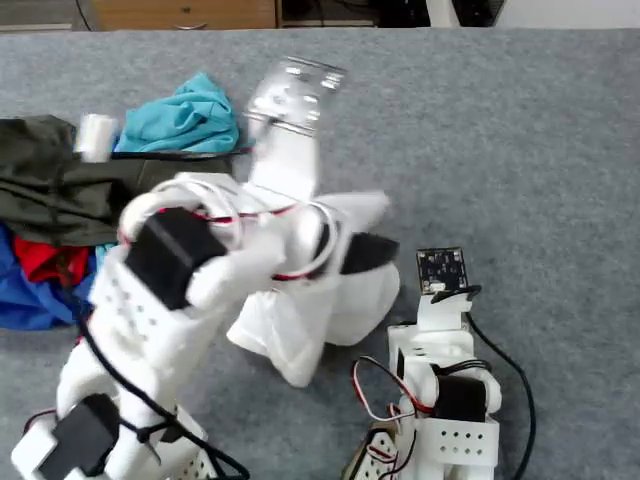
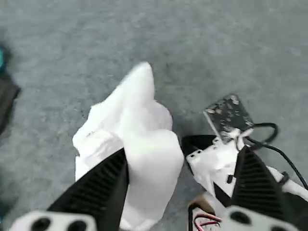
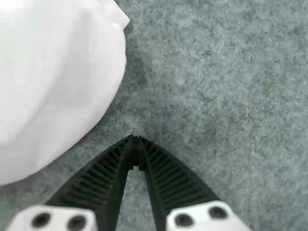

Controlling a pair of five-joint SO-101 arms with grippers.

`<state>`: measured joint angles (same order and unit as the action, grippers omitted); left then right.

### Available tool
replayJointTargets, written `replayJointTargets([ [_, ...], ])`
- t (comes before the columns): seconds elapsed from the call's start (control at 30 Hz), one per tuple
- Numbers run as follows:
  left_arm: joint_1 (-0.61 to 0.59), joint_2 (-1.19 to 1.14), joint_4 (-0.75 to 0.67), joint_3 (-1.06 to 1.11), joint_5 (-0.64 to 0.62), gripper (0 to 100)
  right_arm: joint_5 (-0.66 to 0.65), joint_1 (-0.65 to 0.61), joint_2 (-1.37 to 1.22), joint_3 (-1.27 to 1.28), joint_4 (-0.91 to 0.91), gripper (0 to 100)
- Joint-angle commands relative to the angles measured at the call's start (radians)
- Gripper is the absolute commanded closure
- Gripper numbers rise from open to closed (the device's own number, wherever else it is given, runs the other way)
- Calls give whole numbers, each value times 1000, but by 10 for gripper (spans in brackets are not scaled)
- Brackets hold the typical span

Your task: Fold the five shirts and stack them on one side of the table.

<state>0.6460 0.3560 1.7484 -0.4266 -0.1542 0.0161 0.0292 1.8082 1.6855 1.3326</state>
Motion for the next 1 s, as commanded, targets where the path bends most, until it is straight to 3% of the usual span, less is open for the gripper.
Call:
replayJointTargets([
  [0.0,-152,77,12,55,-8,673,-6,-16,107,2,-11,995],
  [0.1,-336,119,11,126,40,671,-6,-15,107,2,-11,994],
  [0.2,-407,136,11,203,115,671,-6,-16,107,2,-11,994],
  [0.37,-528,134,11,273,123,671,-6,-16,107,2,-11,995],
  [0.67,-350,136,11,321,86,674,0,-93,107,-47,-20,993],
  [0.87,-339,136,11,388,84,672,0,-96,97,-292,-183,989],
  [0.97,-344,137,11,384,86,674,-6,-99,97,-306,-253,884],
])
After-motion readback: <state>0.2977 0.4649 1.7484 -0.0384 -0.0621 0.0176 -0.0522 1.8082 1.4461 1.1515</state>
